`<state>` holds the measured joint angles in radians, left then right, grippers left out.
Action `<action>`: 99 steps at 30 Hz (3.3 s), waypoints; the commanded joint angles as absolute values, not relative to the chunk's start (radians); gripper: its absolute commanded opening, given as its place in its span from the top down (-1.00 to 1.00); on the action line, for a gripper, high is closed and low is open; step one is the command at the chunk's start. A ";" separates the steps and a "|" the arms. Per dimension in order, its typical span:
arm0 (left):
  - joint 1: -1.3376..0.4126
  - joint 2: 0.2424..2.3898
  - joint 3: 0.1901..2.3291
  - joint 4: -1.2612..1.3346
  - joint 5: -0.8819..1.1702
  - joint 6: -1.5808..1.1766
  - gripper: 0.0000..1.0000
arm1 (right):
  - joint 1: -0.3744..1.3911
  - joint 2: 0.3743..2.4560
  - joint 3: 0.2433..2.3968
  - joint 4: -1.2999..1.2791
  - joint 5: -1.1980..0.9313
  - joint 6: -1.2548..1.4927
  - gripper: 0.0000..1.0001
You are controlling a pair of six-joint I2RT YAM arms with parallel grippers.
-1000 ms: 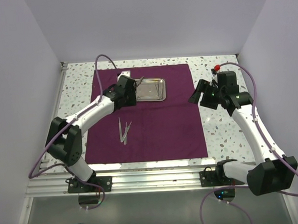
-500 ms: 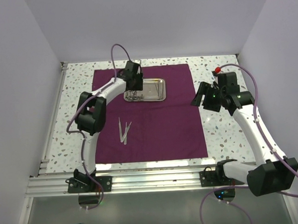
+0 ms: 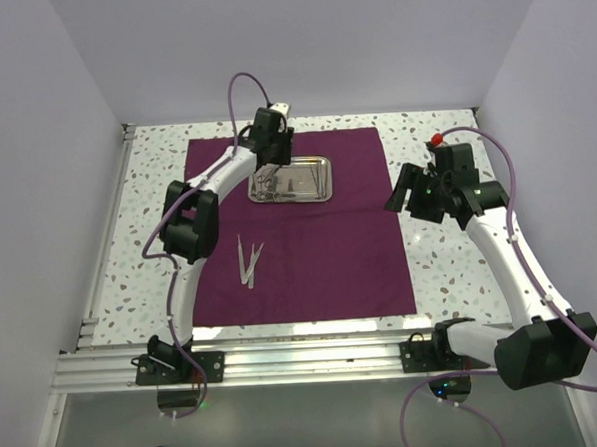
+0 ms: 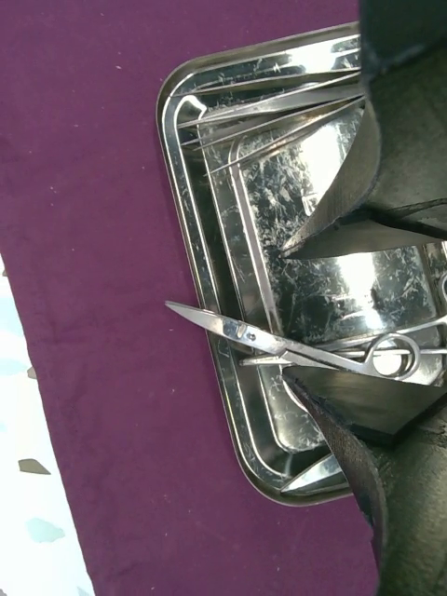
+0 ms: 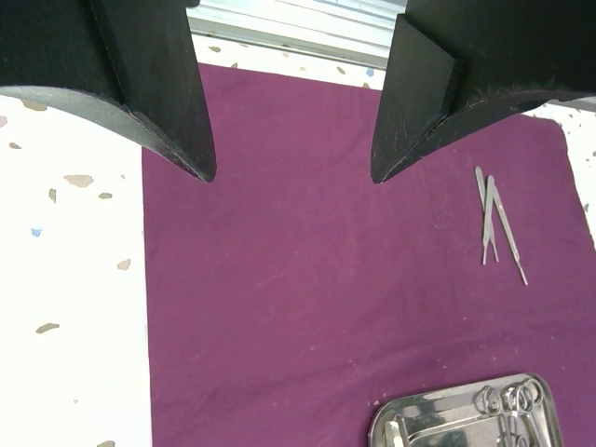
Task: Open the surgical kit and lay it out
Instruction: Pick up the medical item from the container, then place the medical item in the surgical kit, then pick up the medical item from the container.
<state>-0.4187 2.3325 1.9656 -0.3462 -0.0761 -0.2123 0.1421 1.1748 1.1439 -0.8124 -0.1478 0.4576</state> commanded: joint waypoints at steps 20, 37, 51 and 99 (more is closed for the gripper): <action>-0.380 2.525 2.140 -0.406 -0.067 -0.216 0.45 | 0.143 1.218 1.135 -0.805 -0.124 0.397 -0.43; -0.376 2.335 2.249 -0.489 -0.156 -0.262 1.00 | 0.143 1.187 1.120 -0.789 -0.146 0.410 -0.43; -0.543 1.806 1.418 -0.453 -0.233 -0.655 1.00 | 0.147 1.206 1.204 -0.788 -0.190 0.437 -0.43; -0.436 2.298 2.045 -0.557 -0.133 -0.318 -0.46 | 0.181 1.147 1.172 -0.836 -0.080 0.400 -0.43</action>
<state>-0.4492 2.2360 1.9465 -0.5274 -0.1890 -0.3992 0.1787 1.1332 1.1187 -0.8223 -0.1043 0.4183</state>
